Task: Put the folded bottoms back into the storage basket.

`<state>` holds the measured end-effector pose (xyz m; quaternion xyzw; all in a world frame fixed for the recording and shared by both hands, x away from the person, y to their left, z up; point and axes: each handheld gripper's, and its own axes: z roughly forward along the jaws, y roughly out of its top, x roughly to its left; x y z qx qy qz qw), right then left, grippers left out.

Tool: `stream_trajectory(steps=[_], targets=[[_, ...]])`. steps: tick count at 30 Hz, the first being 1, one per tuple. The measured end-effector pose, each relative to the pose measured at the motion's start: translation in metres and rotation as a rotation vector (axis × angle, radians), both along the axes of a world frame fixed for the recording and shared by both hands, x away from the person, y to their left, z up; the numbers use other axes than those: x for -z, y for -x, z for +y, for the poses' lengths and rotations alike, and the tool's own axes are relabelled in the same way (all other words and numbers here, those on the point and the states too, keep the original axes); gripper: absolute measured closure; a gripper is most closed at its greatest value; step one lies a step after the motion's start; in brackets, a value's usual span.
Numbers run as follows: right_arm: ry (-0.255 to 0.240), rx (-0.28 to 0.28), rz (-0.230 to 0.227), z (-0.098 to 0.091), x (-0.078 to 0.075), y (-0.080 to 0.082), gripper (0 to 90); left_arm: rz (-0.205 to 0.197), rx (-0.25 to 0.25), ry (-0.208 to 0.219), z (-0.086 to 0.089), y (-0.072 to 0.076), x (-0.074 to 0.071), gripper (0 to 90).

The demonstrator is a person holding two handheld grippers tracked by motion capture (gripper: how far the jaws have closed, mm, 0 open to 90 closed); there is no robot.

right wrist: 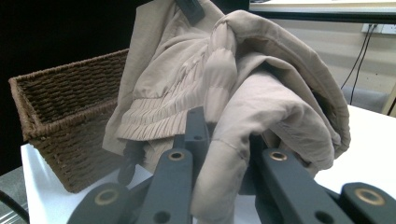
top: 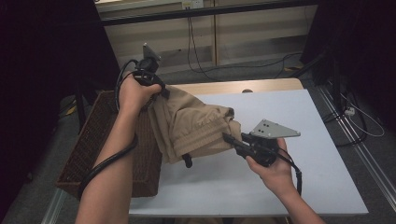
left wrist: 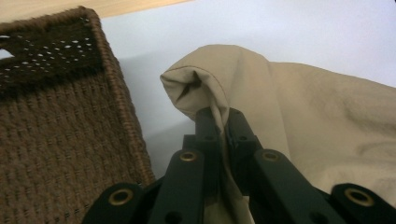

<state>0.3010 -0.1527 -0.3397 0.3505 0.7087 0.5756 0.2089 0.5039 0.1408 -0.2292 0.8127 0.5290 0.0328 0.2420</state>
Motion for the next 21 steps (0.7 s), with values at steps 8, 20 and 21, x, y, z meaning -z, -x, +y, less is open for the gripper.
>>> stream_trajectory(steps=[8, 20, 21], targets=[[-0.012, -0.011, -0.008, 0.007, -0.004, -0.001, 80.3, 0.000, -0.010, -0.012, 0.008, 0.000, -0.010, 86.1], [-0.020, -0.027, -0.028, 0.014, -0.017, -0.003, 80.3, 0.001, -0.025, -0.020, 0.020, 0.001, -0.026, 86.0], [-0.018, -0.025, -0.032, 0.015, -0.018, -0.003, 80.3, 0.001, -0.027, -0.023, 0.021, 0.001, -0.027, 86.1]])
